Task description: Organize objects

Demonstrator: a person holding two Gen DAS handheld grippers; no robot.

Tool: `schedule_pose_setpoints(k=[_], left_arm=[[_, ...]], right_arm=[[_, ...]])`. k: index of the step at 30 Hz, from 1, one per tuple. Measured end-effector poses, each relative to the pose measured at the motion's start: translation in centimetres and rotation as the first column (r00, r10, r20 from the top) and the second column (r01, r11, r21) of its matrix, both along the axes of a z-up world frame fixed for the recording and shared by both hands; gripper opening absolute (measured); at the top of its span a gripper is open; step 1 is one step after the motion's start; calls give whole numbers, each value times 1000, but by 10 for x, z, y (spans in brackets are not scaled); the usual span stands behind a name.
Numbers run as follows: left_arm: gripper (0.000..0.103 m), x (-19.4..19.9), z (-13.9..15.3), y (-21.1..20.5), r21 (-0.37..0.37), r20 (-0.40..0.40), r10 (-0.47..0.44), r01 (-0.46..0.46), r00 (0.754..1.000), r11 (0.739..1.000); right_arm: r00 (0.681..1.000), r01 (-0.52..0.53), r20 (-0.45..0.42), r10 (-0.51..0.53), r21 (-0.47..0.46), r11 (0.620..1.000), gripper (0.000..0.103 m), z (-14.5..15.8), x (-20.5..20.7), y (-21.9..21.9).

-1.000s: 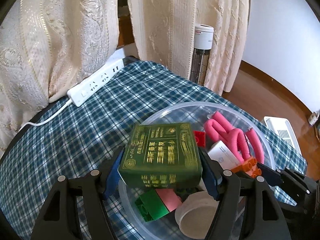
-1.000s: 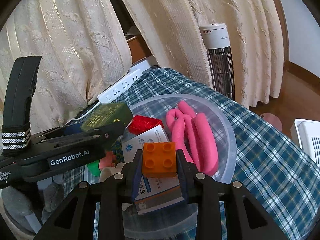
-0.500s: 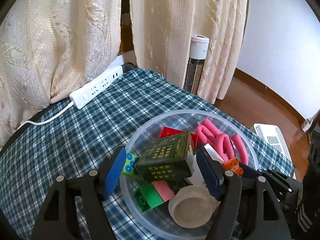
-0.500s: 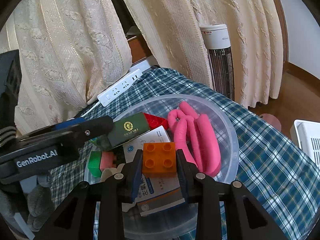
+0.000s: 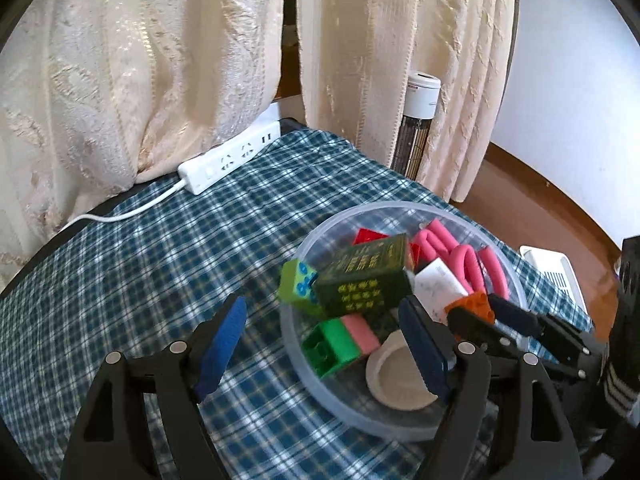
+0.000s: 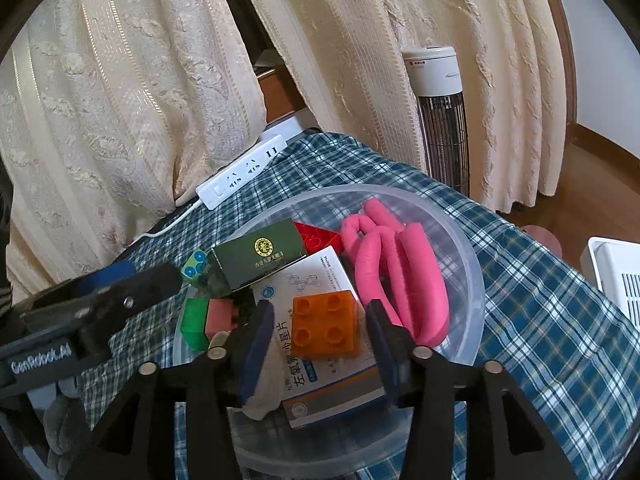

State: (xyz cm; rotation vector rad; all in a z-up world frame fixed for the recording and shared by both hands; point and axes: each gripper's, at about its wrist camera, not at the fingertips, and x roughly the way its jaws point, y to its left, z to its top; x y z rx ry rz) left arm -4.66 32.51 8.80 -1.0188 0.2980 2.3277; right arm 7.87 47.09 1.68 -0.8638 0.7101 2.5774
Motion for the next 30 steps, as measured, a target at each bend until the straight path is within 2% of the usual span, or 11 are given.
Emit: schedule_pose_setpoints(k=[3,5,9,12,13,14,18,22,27,30], left_arm=[[80,5,0,-8,-2,-9,8,-8,1000,1000],[81,7,-1,-13,0,-6,9,-9,1000,1000],[81,12,-6,-21,2,10,7,-7,1000,1000],[81,17,-9,-25,4,25,4,-4,1000,1000],[81,18,-10,-27,5,28,3,-3,1000,1000],[81,20,-10,-29,6,28,3,-3,1000,1000],[81,25,-10,-39,19,23,8,-8,1000,1000],[88,30,-10,-48,34,20,9,-9,1000,999],[89,38,-9,-53,33,0,-4,4,1000,999],[94,41,-10,-54,21,-13,-1,1,1000,1000]], right_arm=[[1000,10,3,-10,2,1000,60,1,5,0],[1000,23,9,-23,1,1000,69,2,11,1],[999,30,10,-30,14,999,74,6,24,-3],[1000,26,13,-27,39,999,87,12,31,-12],[999,34,21,-35,52,998,95,13,33,-15],[999,38,25,-40,65,997,97,13,36,-19],[997,35,62,-40,79,996,99,10,43,-29],[995,36,88,-44,99,994,102,8,48,-40],[993,26,110,-40,128,991,102,8,51,-55],[991,27,124,-46,146,989,102,8,50,-61]])
